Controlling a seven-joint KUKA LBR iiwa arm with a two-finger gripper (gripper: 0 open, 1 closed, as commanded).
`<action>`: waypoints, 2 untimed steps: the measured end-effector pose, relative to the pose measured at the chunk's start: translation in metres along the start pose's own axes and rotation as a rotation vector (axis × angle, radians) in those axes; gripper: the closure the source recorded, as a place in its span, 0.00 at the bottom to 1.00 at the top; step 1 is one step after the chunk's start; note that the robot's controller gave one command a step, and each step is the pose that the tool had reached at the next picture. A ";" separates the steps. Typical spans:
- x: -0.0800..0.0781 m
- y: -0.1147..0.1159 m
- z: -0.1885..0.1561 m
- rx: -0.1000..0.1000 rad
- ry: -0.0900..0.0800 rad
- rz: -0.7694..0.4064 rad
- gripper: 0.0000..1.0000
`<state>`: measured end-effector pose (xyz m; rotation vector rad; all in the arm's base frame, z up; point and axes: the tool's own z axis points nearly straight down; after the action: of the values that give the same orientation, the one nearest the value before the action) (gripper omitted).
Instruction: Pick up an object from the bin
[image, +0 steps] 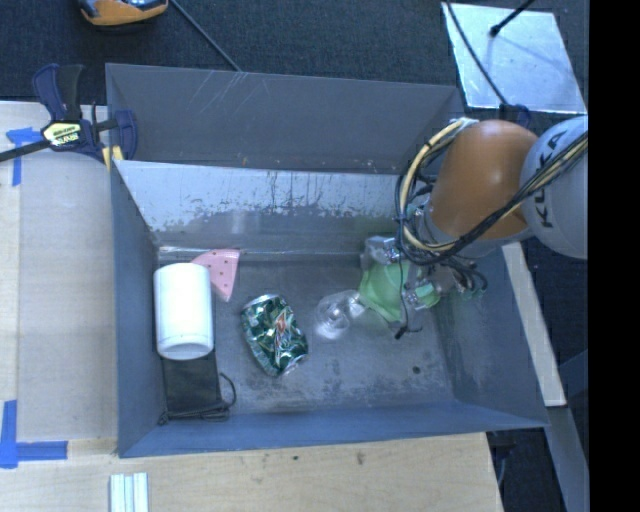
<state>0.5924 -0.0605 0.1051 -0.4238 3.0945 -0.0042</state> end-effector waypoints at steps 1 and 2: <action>0.012 0.030 0.029 -0.003 0.010 0.053 0.00; 0.009 0.023 -0.003 -0.008 0.022 0.017 0.00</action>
Offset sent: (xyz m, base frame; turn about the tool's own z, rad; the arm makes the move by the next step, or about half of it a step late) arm -0.0065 0.0082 0.0402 -0.0112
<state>0.5773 -0.0409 0.1080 -0.3999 3.1212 0.0039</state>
